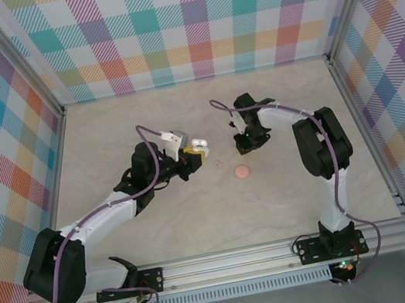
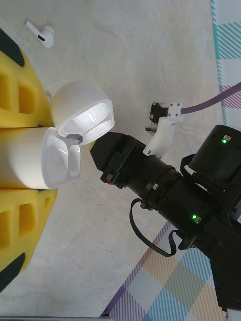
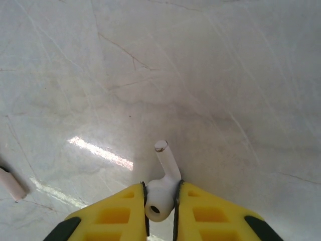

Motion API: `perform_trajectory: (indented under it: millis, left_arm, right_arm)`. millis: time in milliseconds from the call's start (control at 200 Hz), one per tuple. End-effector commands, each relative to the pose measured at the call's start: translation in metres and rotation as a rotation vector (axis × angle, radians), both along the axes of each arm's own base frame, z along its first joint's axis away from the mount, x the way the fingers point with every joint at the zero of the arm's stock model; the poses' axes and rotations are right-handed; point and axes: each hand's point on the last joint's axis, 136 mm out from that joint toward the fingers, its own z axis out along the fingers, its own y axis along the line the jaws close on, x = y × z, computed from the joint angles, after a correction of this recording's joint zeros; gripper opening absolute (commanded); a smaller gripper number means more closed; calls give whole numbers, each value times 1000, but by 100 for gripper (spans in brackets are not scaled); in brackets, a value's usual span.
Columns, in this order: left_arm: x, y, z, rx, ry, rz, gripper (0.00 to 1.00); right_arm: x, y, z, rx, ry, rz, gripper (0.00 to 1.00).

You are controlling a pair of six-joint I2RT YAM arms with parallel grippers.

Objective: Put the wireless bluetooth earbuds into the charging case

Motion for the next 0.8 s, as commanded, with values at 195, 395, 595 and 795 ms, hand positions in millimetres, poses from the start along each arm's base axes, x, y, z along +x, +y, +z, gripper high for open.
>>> perform_trajectory:
  millis: [195, 395, 595, 795]
  left_arm:
    - [1, 2, 20, -16, -54, -6, 0]
    - [1, 1, 21, -18, -53, -11, 0]
    - [0, 1, 23, -21, -56, -16, 0]
    - [2, -1, 25, -25, -59, -17, 0]
  right_arm:
    - [-38, -11, 8, -39, 85, 196, 18]
    - [-51, -29, 1, -107, 144, 214, 28]
    - [-26, -47, 14, -177, 42, 114, 46]
    - [-19, -62, 20, -258, 9, 90, 50]
